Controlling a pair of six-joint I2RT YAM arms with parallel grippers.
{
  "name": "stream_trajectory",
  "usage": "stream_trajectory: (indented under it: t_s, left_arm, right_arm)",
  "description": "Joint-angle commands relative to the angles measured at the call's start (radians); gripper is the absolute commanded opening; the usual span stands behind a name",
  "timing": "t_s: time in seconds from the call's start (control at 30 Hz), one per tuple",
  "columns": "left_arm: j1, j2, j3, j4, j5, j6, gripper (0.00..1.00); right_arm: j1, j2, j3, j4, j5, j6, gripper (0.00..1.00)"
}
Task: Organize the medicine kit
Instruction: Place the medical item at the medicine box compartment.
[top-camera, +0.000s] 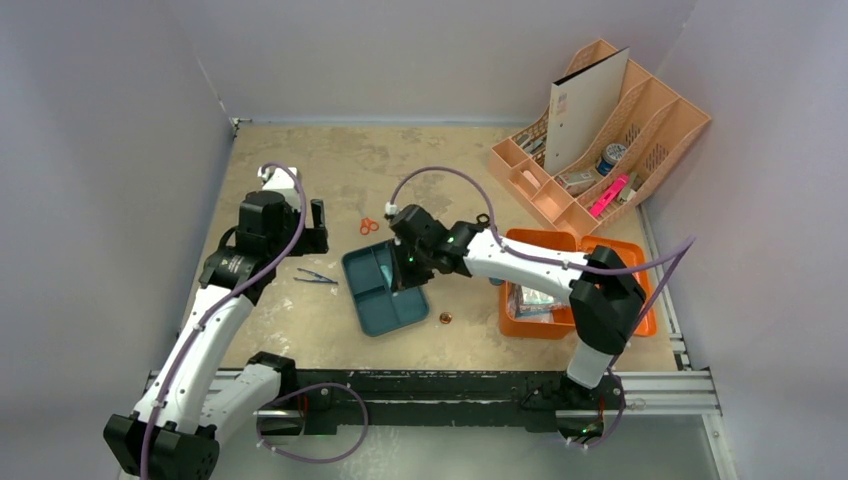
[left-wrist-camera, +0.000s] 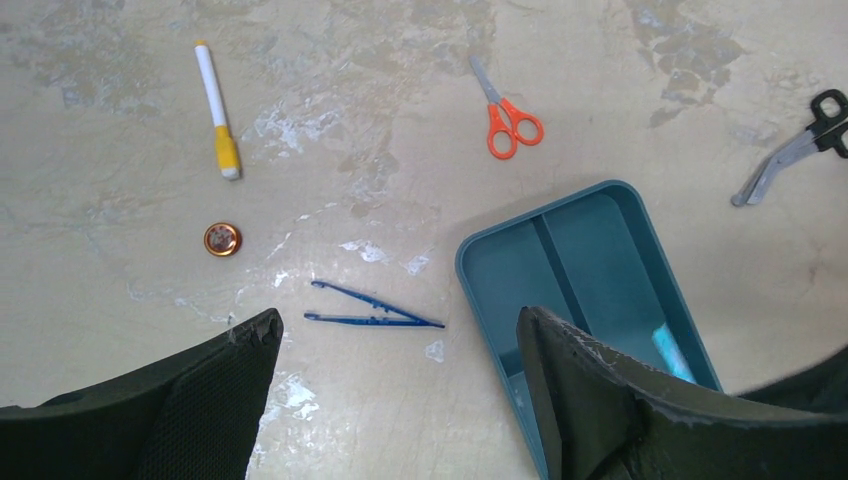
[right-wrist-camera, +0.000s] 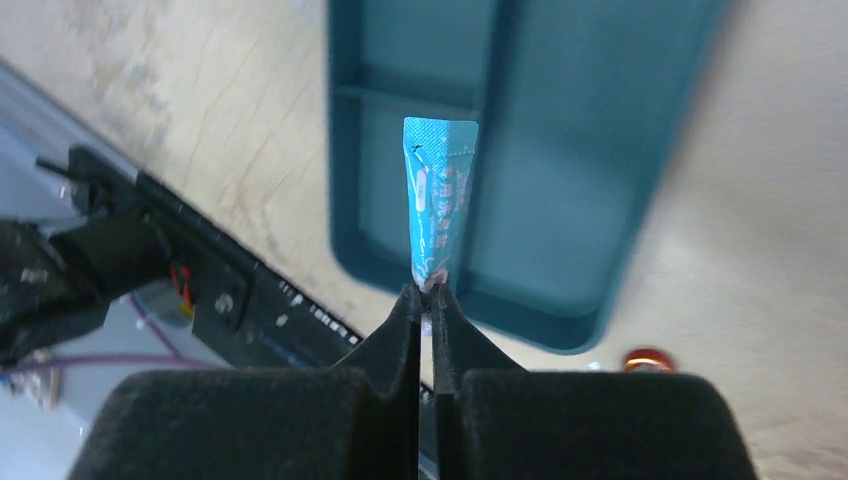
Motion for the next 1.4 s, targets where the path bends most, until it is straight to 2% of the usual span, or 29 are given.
stream_trajectory:
  t_s: [0.0,0.27,0.47,0.67,0.83,1.23,1.37]
  left_arm:
    - [0.003,0.018,0.01,-0.01,-0.048,-0.01,0.85]
    - [0.003,0.038,0.016,-0.024,-0.081,-0.017,0.85]
    - [0.003,0.043,0.017,-0.029,-0.101,-0.019,0.85]
    - [0.003,0.05,0.017,-0.025,-0.094,-0.021,0.85]
    - [0.003,0.05,0.014,-0.02,-0.087,-0.02,0.85]
    - [0.003,0.079,0.013,-0.026,-0.098,-0.025,0.85]
    - [0.004,0.094,0.012,-0.032,-0.122,-0.037,0.87]
  right_arm:
    - [0.061,0.004,-0.022,0.076,-0.113,-0.028,0.0]
    - [0.104,0.092,-0.024,0.151,-0.23,-0.083,0.0]
    - [0.105,0.142,-0.002,0.127,-0.21,-0.117,0.03]
    - [0.105,0.152,0.023,0.061,-0.14,-0.138,0.18]
    - [0.104,0.116,0.01,0.043,-0.098,-0.151,0.29]
    - [0.105,-0.068,-0.02,0.001,0.007,-0.106,0.33]
    - [0.105,-0.168,-0.058,0.015,0.049,-0.085,0.39]
